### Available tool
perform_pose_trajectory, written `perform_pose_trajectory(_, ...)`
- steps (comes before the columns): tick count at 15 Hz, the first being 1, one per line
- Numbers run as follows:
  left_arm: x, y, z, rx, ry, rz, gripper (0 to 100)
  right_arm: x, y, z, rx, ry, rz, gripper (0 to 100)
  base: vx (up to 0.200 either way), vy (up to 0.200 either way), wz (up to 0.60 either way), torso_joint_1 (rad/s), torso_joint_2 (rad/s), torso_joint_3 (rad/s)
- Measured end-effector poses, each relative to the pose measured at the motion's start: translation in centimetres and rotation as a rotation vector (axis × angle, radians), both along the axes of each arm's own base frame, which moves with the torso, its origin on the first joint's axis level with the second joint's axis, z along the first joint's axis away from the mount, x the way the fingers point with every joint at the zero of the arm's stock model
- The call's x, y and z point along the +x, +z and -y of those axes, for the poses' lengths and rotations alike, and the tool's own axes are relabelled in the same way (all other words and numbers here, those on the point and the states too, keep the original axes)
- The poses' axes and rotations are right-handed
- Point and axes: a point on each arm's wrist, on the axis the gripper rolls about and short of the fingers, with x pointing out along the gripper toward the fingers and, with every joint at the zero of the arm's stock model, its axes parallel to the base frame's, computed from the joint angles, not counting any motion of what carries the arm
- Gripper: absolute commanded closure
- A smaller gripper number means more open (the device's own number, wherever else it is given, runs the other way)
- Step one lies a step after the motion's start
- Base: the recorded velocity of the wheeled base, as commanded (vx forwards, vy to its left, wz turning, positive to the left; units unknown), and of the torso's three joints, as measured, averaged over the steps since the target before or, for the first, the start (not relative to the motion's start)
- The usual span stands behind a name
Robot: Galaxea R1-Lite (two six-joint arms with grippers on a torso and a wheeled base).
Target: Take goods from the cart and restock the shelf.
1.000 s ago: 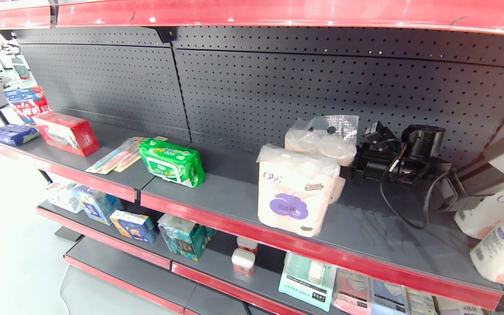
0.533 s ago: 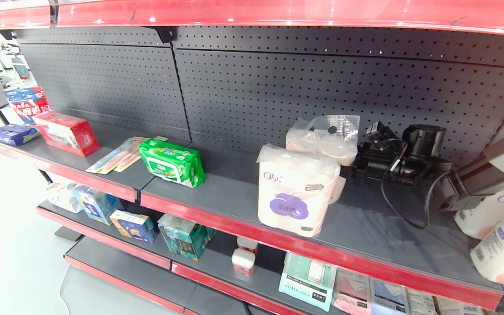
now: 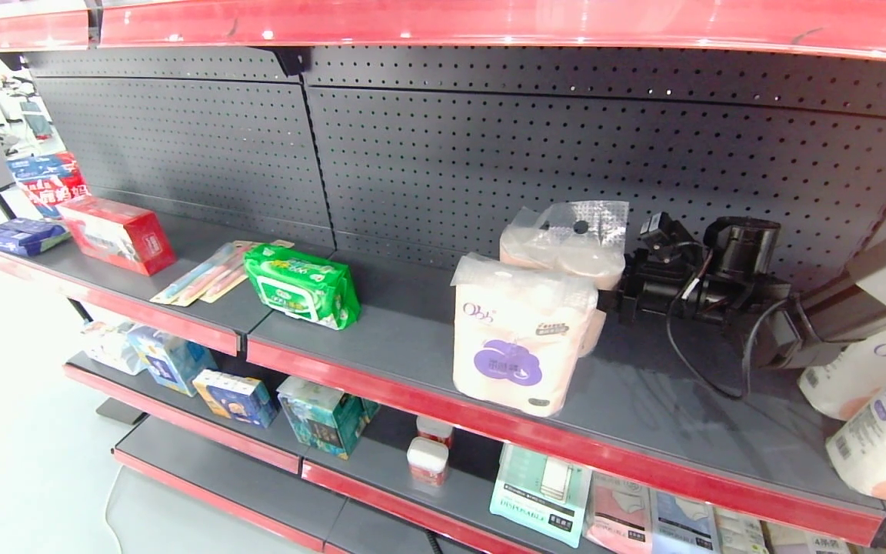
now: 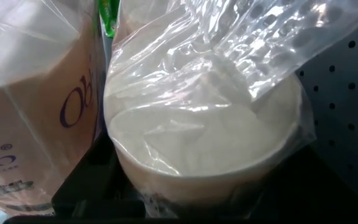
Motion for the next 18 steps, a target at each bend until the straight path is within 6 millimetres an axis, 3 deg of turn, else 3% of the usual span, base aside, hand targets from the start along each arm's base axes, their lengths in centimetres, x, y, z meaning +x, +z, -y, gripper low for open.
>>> perform_pose_trajectory(4, 0.0, 0.0, 0.0, 0.0, 0.0, 0.0, 0, 0.1, -0.2, 0.0, -0.002, -0.002, -0.008, 100, 0.0, 0.0, 0.0, 0.0, 0.0, 0.0)
perform_pose_trajectory(5, 0.0, 0.0, 0.0, 0.0, 0.001, 0.0, 0, 0.1, -0.2, 0.0, -0.003, -0.004, -0.014, 0, 0.0, 0.0, 0.0, 0.0, 0.0, 0.0)
perform_pose_trajectory(13, 0.0, 0.0, 0.0, 0.0, 0.0, 0.0, 0, 0.1, -0.3, 0.2, -0.003, -0.011, -0.021, 0, 0.0, 0.0, 0.0, 0.0, 0.0, 0.0)
perform_pose_trajectory(18, 0.0, 0.0, 0.0, 0.0, 0.0, 0.0, 0, -0.3, 1.3, 0.7, 0.019, -0.029, -0.013, 0, 0.0, 0.0, 0.0, 0.0, 0.0, 0.0)
